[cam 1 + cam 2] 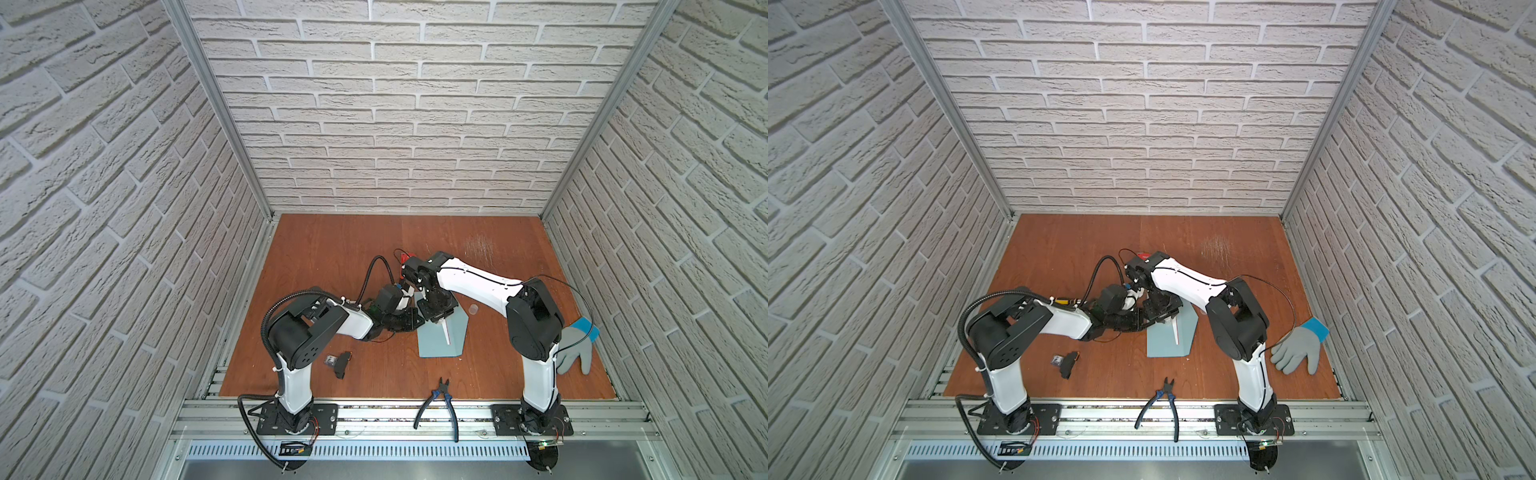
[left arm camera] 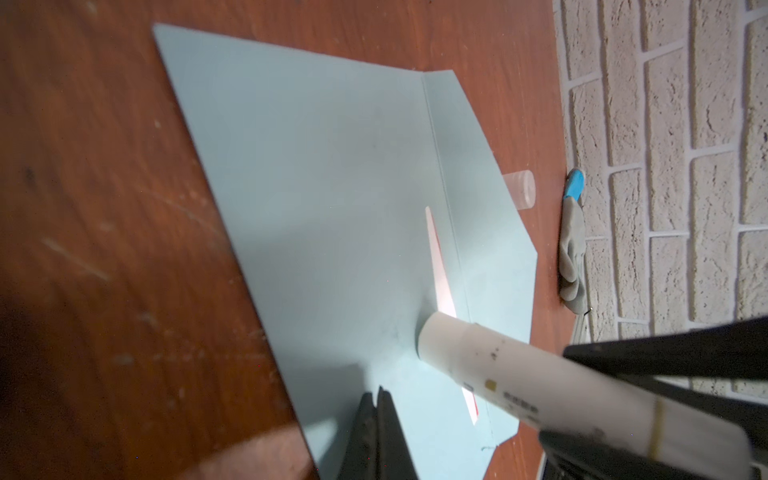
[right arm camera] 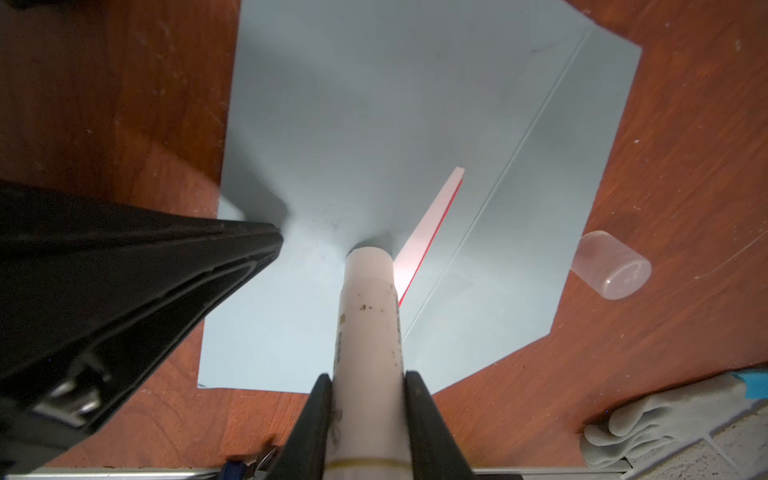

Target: Place the letter into the envelope and seal it

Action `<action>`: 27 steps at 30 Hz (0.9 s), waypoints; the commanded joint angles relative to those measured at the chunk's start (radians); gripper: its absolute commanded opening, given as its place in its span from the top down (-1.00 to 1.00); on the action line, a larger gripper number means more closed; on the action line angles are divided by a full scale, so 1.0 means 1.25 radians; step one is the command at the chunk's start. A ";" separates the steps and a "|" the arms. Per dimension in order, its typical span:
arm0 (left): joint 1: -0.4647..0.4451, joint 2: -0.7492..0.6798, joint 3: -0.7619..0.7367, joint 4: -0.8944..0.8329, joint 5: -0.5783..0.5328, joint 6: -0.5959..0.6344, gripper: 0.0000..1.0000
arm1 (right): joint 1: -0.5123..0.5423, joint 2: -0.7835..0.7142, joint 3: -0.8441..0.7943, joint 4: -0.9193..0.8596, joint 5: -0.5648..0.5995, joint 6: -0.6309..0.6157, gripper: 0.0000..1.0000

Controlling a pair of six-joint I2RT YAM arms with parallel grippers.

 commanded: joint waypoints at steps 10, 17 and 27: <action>0.003 0.028 0.006 -0.087 -0.008 0.023 1.00 | -0.021 -0.070 0.020 -0.036 -0.006 -0.007 0.89; 0.003 0.029 0.007 -0.089 -0.008 0.022 1.00 | -0.021 -0.087 0.033 -0.046 -0.033 -0.010 0.89; 0.003 0.026 0.008 -0.092 -0.006 0.022 1.00 | -0.021 -0.046 0.038 -0.023 -0.081 -0.017 0.89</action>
